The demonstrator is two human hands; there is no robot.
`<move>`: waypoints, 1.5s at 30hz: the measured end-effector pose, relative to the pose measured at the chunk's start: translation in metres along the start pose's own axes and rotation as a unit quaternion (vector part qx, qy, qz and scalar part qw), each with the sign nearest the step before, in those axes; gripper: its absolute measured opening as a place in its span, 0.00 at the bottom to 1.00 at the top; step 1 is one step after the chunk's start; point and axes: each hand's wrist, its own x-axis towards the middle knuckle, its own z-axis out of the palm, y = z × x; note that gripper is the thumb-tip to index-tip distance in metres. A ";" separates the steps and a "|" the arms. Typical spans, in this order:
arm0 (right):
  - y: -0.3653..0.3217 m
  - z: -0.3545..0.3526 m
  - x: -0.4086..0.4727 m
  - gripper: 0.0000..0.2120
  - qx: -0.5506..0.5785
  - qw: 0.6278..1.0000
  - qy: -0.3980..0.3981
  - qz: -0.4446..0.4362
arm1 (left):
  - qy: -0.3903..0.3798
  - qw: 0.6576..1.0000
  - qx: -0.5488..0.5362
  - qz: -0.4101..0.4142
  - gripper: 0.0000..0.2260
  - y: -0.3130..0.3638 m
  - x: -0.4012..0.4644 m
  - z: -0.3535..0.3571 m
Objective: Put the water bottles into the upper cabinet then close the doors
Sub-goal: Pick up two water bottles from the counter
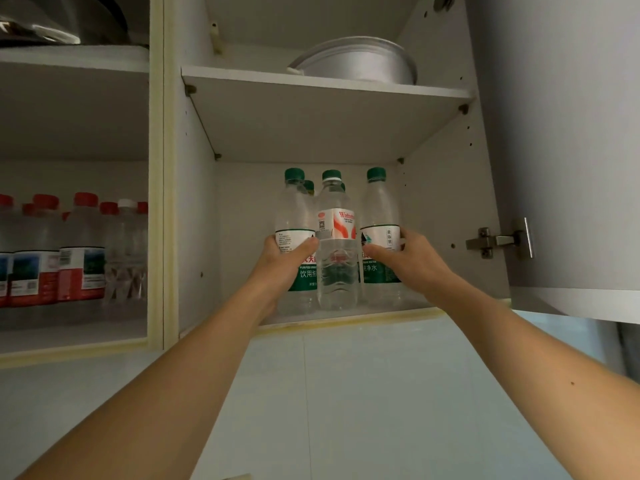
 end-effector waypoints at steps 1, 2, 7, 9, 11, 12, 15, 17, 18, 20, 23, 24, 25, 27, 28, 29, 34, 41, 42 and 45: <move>0.001 0.000 0.001 0.22 0.005 1.000 0.001 0.002 | 0.003 1.000 0.003 0.001 0.23 -0.001 0.002 0.004; 0.003 0.000 0.002 0.22 0.007 1.000 0.003 0.001 | 0.007 1.000 0.005 0.003 0.24 -0.001 0.003 0.009; 0.011 -0.002 0.008 0.26 0.005 1.000 0.028 0.001 | 0.025 1.000 0.014 0.010 0.27 -0.003 0.007 0.030; 0.016 -0.001 0.010 0.26 -0.002 0.999 0.046 -0.004 | 0.036 0.999 0.022 0.013 0.28 -0.003 0.009 0.039; 0.022 0.000 0.012 0.26 -0.009 0.998 0.064 -0.011 | 0.045 0.998 0.030 0.016 0.28 -0.004 0.010 0.047; 0.024 -0.001 0.013 0.25 -0.010 0.997 0.070 -0.013 | 0.047 0.998 0.033 0.016 0.28 -0.005 0.011 0.051; 0.029 -0.006 0.017 0.24 -0.023 0.996 0.082 -0.019 | 0.048 0.998 0.034 0.016 0.28 -0.005 0.011 0.061; 0.032 -0.009 0.019 0.23 -0.030 0.995 0.091 -0.017 | 0.048 0.998 0.030 0.016 0.29 -0.004 0.013 0.068; 0.034 -0.010 0.020 0.23 -0.032 0.995 0.093 -0.016 | 0.048 0.998 0.027 0.017 0.30 -0.004 0.013 0.071; 0.038 -0.012 0.023 0.23 -0.037 0.995 0.097 -0.013 | 0.049 0.998 0.025 0.019 0.33 -0.003 0.015 0.077; 0.043 -0.016 0.027 0.23 -0.043 0.994 0.098 -0.009 | 0.040 0.999 0.031 0.009 0.38 -0.004 0.017 0.085; 0.045 -0.016 0.028 0.23 -0.044 0.994 0.098 -0.006 | 0.036 0.999 0.028 0.008 0.38 -0.004 0.019 0.087; 0.045 -0.017 0.029 0.23 -0.044 0.994 0.097 -0.002 | 0.030 0.999 0.024 0.008 0.38 -0.004 0.020 0.088; 0.046 -0.018 0.030 0.24 -0.044 0.995 0.093 0.005 | 0.016 0.999 0.027 0.001 0.38 -0.003 0.022 0.089; 0.045 -0.018 0.030 0.24 -0.045 0.995 0.089 0.008 | 0.009 0.999 0.030 -0.003 0.39 -0.003 0.023 0.088; 0.044 -0.018 0.030 0.24 -0.048 0.995 0.086 0.011 | 0.004 0.999 0.032 -0.006 0.39 -0.003 0.024 0.087; 0.035 -0.019 0.024 0.23 -0.068 0.995 0.070 0.037 | -0.031 0.998 0.046 -0.024 0.39 0.000 0.021 0.080; 0.021 -0.034 -0.017 0.18 -0.098 0.992 0.065 0.043 | -0.072 0.985 0.148 0.060 0.17 0.020 -0.013 0.056; 0.018 -0.035 -0.027 0.18 -0.117 0.989 0.081 0.028 | -0.063 0.980 0.170 0.081 0.17 0.025 -0.020 0.051; 0.005 -0.033 -0.059 0.15 -0.172 0.972 0.155 -0.049 | -0.003 0.963 0.227 0.148 0.15 0.041 -0.045 0.037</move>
